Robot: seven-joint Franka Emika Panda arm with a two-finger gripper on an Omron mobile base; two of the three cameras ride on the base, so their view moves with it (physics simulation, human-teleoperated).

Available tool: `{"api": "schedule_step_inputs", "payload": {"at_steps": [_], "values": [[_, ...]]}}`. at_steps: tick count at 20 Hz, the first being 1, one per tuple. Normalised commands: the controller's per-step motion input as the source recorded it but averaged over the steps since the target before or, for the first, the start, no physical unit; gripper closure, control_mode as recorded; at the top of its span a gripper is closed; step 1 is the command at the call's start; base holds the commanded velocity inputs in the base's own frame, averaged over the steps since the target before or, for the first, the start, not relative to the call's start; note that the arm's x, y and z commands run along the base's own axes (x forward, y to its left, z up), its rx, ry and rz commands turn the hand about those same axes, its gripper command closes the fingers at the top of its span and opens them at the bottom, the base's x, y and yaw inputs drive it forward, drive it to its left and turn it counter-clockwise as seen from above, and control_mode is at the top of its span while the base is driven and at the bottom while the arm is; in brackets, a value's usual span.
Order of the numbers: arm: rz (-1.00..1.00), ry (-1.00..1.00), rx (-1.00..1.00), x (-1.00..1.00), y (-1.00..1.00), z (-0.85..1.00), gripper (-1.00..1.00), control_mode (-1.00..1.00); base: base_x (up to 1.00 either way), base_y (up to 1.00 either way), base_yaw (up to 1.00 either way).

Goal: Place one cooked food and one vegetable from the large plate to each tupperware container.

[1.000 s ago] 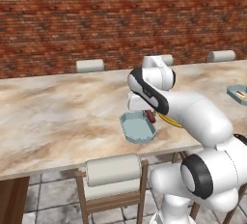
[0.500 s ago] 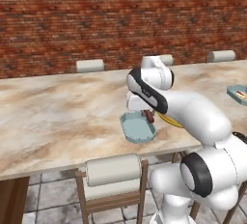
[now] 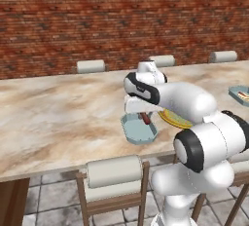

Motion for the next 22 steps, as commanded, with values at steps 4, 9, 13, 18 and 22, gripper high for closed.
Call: {"api": "schedule_step_inputs", "payload": {"at_steps": [4,9,13,18,22], "values": [[0.0,0.03,0.0,0.36,0.0,-0.6,1.0,-1.0,0.0,0.0,0.0],[0.0,0.05,0.0,0.31,0.0,-0.59,1.0,-1.0,0.0,0.0,0.0],[0.0,0.03,0.0,0.22,0.0,-0.53,1.0,-1.0,0.0,0.0,0.0],[0.0,0.0,-0.01,0.16,0.02,-0.44,1.0,-1.0,0.0,0.0,0.0],[0.0,0.02,0.0,0.14,0.09,-0.26,1.0,-1.0,0.0,0.0,0.0]]}}
